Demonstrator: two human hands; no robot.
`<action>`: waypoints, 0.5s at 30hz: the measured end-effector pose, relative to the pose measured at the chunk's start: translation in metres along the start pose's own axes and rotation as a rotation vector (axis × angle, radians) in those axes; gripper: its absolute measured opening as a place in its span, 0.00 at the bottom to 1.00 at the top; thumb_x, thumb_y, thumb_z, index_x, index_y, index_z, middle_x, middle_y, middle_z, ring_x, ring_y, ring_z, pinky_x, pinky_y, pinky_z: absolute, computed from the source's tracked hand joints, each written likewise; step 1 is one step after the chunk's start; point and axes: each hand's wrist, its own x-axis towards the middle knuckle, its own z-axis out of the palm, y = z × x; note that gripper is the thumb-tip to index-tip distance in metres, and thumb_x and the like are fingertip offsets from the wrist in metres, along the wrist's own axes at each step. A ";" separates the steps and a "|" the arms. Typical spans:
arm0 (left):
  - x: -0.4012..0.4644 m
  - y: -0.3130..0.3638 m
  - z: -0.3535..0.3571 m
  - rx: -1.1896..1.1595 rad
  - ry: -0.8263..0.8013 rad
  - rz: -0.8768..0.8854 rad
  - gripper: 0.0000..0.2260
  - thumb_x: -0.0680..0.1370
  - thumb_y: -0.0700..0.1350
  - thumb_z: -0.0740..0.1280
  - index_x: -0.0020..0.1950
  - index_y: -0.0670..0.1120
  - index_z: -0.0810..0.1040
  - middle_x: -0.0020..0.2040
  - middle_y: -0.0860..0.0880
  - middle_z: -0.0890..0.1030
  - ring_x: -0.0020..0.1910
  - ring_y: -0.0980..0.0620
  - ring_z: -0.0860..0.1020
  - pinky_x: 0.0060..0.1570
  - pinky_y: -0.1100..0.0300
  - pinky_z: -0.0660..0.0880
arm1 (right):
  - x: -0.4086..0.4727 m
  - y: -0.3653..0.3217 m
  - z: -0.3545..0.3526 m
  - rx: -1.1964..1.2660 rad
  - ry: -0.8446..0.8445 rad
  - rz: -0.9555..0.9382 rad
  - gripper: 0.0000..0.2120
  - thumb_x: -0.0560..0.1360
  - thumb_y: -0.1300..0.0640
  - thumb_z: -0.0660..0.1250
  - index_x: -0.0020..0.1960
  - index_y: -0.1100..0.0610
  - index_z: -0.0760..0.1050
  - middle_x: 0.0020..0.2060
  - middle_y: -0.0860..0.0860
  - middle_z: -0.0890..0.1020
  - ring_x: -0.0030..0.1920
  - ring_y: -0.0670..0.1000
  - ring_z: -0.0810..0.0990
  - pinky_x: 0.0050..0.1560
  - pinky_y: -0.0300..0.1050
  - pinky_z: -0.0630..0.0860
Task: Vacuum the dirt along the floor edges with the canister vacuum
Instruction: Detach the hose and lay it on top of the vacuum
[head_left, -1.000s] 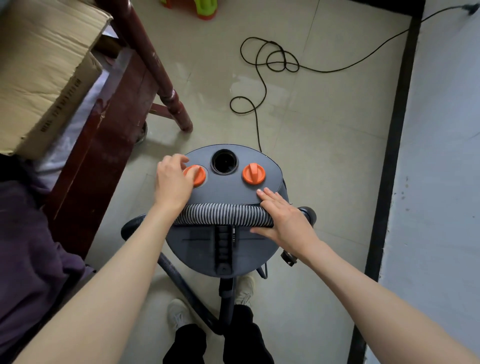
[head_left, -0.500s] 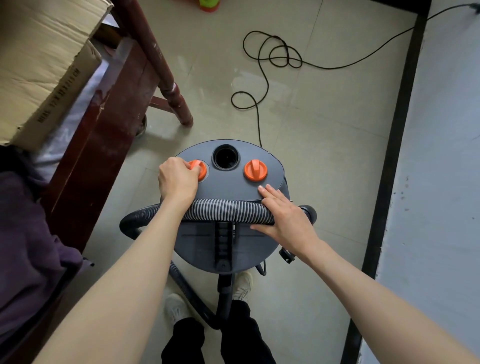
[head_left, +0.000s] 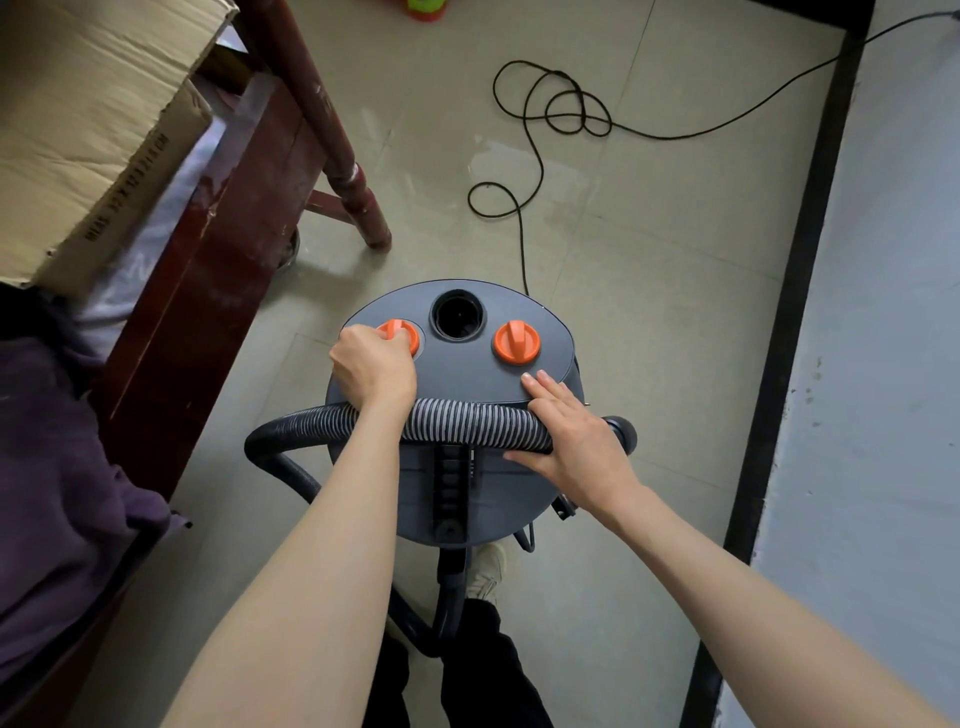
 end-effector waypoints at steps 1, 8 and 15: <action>0.001 -0.001 -0.001 -0.001 -0.014 0.020 0.12 0.77 0.47 0.67 0.52 0.40 0.83 0.54 0.39 0.81 0.54 0.38 0.77 0.44 0.55 0.71 | 0.000 0.000 0.000 0.000 -0.003 0.000 0.22 0.68 0.53 0.78 0.54 0.67 0.78 0.70 0.58 0.72 0.74 0.58 0.67 0.74 0.48 0.55; -0.002 -0.027 -0.025 0.053 -0.186 0.308 0.12 0.77 0.47 0.66 0.53 0.41 0.83 0.52 0.40 0.80 0.55 0.42 0.75 0.51 0.58 0.68 | 0.001 0.001 -0.003 0.015 -0.028 -0.005 0.23 0.70 0.52 0.77 0.57 0.66 0.77 0.74 0.55 0.69 0.76 0.54 0.62 0.74 0.44 0.56; -0.023 -0.079 -0.054 0.131 -0.415 0.710 0.12 0.77 0.52 0.66 0.57 0.48 0.79 0.54 0.52 0.76 0.57 0.52 0.70 0.62 0.54 0.65 | -0.013 -0.014 -0.009 0.075 -0.019 0.044 0.22 0.72 0.53 0.75 0.60 0.64 0.75 0.75 0.54 0.67 0.77 0.51 0.61 0.72 0.44 0.59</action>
